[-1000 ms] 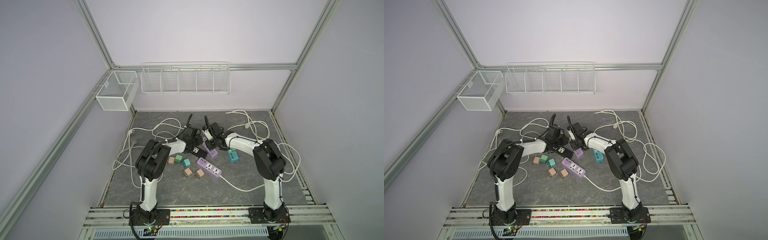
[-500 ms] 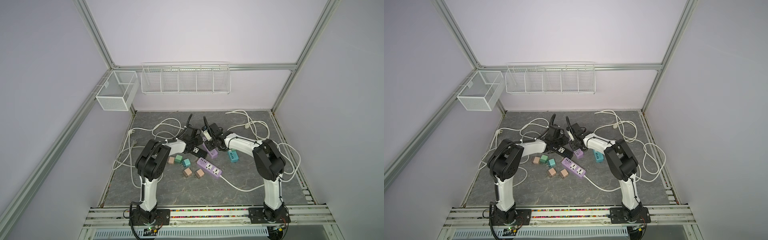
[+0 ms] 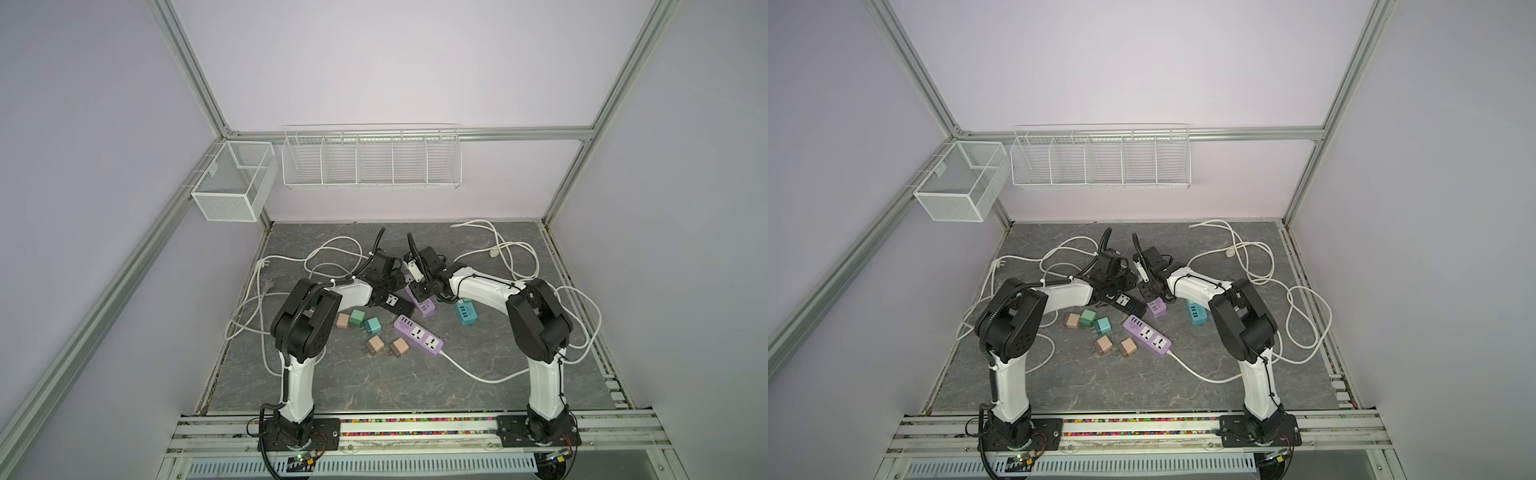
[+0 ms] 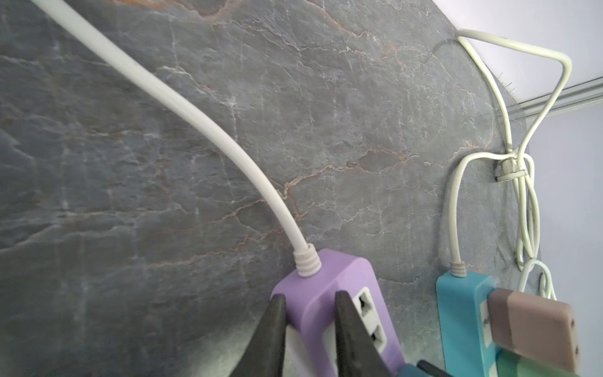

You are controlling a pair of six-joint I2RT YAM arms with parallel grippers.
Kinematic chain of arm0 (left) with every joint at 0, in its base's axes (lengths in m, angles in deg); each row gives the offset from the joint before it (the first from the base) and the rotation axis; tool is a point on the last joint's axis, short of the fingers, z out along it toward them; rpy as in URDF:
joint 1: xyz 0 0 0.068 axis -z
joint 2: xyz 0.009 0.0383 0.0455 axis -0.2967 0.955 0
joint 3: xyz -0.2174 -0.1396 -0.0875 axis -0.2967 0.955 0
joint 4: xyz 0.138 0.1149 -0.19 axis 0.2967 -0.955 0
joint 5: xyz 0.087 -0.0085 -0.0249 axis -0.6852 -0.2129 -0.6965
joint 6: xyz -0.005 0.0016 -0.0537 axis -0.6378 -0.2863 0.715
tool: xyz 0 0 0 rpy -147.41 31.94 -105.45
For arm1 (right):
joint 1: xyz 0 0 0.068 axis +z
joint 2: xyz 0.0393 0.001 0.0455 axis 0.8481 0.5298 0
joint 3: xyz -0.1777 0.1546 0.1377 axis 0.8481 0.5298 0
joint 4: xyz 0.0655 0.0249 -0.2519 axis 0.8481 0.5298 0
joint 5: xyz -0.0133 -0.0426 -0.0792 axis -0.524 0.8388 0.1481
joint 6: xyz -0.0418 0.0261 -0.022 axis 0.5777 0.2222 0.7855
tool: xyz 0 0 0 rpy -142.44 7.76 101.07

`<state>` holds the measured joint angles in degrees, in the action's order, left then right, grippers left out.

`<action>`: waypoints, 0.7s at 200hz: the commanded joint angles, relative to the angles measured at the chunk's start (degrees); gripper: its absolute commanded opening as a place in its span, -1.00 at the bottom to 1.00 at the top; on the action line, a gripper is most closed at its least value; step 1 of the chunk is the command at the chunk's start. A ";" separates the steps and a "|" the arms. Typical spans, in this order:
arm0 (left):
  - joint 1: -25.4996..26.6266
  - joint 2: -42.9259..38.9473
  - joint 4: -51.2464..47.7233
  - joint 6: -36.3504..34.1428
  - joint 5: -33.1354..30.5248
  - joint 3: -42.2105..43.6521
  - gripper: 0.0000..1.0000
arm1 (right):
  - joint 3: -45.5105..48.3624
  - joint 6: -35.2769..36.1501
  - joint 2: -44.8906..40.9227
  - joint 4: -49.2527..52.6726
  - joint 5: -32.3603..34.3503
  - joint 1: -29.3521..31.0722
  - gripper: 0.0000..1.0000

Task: Pull the plug off the socket
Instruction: 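Pull the teal adapter away from the purple strip with the right gripper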

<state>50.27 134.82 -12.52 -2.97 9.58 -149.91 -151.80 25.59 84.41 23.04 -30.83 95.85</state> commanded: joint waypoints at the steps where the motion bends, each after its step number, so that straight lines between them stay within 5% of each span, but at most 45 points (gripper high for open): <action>1: -0.14 4.36 -12.93 -1.46 -3.16 4.32 -0.49 | 0.42 -0.34 -4.41 -1.42 -0.81 -1.19 -0.81; 62: -0.14 3.87 -10.56 -4.40 3.70 5.62 -0.49 | 1.32 -0.89 -3.63 -2.51 -0.60 1.67 -0.82; 107: -0.14 1.79 -11.32 -5.45 4.19 5.87 -0.47 | 2.58 -3.87 -5.28 -3.34 -3.67 -2.85 -0.84; 140: -0.14 3.04 -14.64 -7.10 1.85 5.83 -0.47 | 2.35 -1.82 -4.90 -2.62 -1.23 0.66 -0.84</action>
<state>49.77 133.88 -10.51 -6.94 13.21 -147.61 -149.74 23.55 82.99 22.23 -34.22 94.39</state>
